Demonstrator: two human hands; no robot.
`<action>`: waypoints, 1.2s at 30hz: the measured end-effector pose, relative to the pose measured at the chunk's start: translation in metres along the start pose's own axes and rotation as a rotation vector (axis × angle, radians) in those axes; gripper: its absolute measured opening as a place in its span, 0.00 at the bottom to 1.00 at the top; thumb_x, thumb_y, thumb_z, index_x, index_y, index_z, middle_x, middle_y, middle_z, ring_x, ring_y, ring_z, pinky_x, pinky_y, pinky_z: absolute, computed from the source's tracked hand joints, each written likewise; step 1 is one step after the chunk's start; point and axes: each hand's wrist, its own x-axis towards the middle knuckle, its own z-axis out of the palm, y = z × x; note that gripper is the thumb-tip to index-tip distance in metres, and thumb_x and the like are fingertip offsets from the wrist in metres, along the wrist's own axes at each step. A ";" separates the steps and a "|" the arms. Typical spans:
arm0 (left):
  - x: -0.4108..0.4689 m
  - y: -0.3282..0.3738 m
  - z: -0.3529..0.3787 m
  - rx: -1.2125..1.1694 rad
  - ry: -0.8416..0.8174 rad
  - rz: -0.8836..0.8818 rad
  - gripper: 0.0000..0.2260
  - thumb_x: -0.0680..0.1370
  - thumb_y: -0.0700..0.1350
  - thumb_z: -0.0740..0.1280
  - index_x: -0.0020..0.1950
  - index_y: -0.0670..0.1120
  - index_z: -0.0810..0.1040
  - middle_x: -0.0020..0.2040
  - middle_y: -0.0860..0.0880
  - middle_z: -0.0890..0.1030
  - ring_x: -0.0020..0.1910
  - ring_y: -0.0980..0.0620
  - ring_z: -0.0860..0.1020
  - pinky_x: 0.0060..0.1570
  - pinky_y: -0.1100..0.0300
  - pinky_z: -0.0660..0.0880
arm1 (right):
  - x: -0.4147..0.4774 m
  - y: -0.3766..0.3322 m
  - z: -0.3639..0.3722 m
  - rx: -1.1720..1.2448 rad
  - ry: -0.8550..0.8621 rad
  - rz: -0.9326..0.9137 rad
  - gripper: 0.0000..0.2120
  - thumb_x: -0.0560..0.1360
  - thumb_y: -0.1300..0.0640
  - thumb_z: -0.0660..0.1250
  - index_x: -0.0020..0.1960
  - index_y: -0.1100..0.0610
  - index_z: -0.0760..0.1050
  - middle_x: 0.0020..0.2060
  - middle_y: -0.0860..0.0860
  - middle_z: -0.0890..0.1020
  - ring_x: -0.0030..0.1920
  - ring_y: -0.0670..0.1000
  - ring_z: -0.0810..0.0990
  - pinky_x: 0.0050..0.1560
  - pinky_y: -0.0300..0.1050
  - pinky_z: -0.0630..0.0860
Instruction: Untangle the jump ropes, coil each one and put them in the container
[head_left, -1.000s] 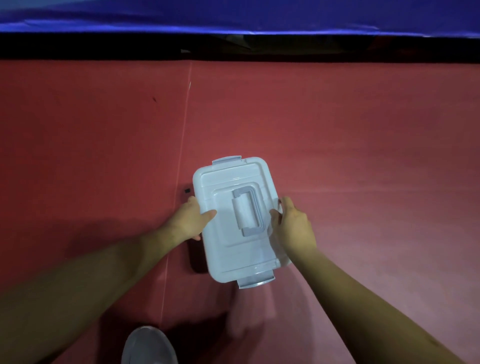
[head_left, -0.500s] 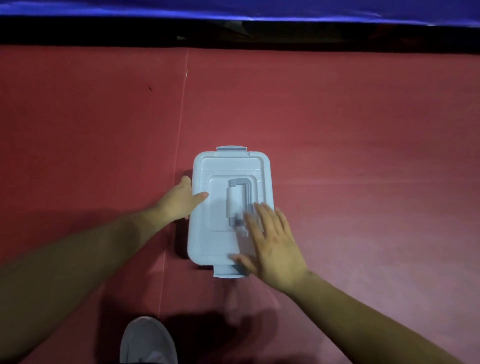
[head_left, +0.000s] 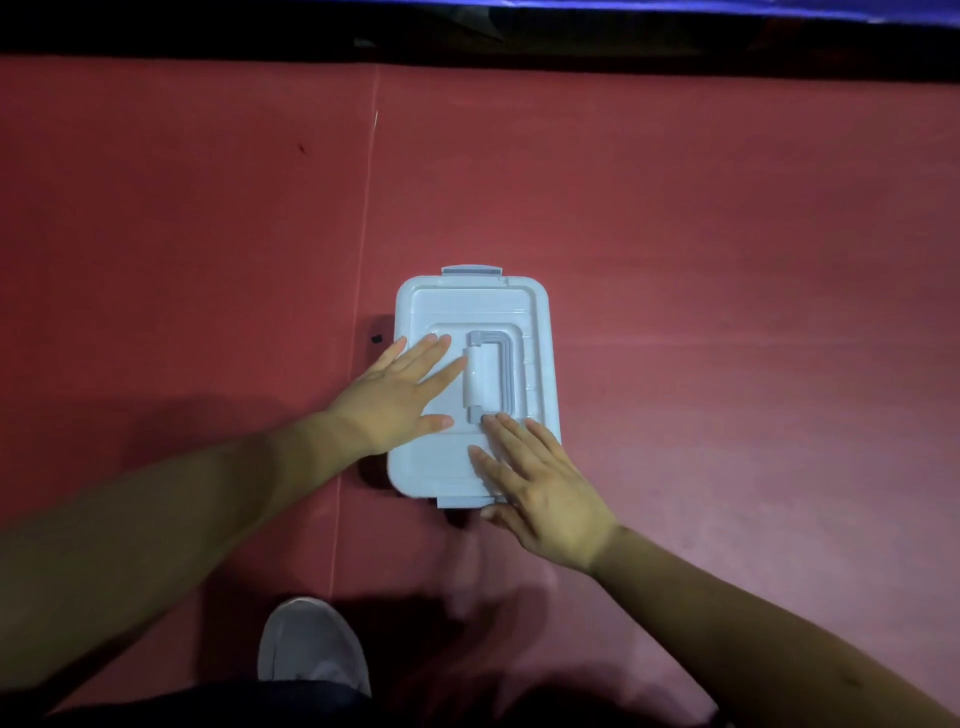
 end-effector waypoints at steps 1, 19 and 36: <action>0.001 0.001 0.001 0.015 0.004 -0.001 0.34 0.82 0.63 0.53 0.80 0.56 0.37 0.80 0.51 0.34 0.77 0.55 0.32 0.75 0.54 0.32 | 0.000 -0.001 0.001 0.000 -0.012 0.009 0.30 0.80 0.45 0.64 0.77 0.57 0.65 0.79 0.60 0.59 0.80 0.60 0.54 0.79 0.59 0.51; 0.006 -0.007 -0.016 -0.002 0.171 0.083 0.37 0.77 0.63 0.64 0.81 0.52 0.53 0.80 0.46 0.56 0.79 0.47 0.54 0.75 0.52 0.49 | 0.136 0.046 -0.085 0.250 0.130 0.524 0.34 0.73 0.42 0.72 0.70 0.63 0.67 0.64 0.60 0.72 0.66 0.61 0.71 0.67 0.54 0.69; 0.027 -0.018 -0.023 -0.045 0.014 -0.005 0.41 0.76 0.66 0.63 0.81 0.53 0.47 0.80 0.46 0.36 0.79 0.48 0.36 0.77 0.54 0.36 | 0.188 0.093 -0.054 0.217 0.066 0.450 0.31 0.69 0.45 0.77 0.68 0.58 0.75 0.57 0.54 0.78 0.61 0.57 0.74 0.64 0.53 0.69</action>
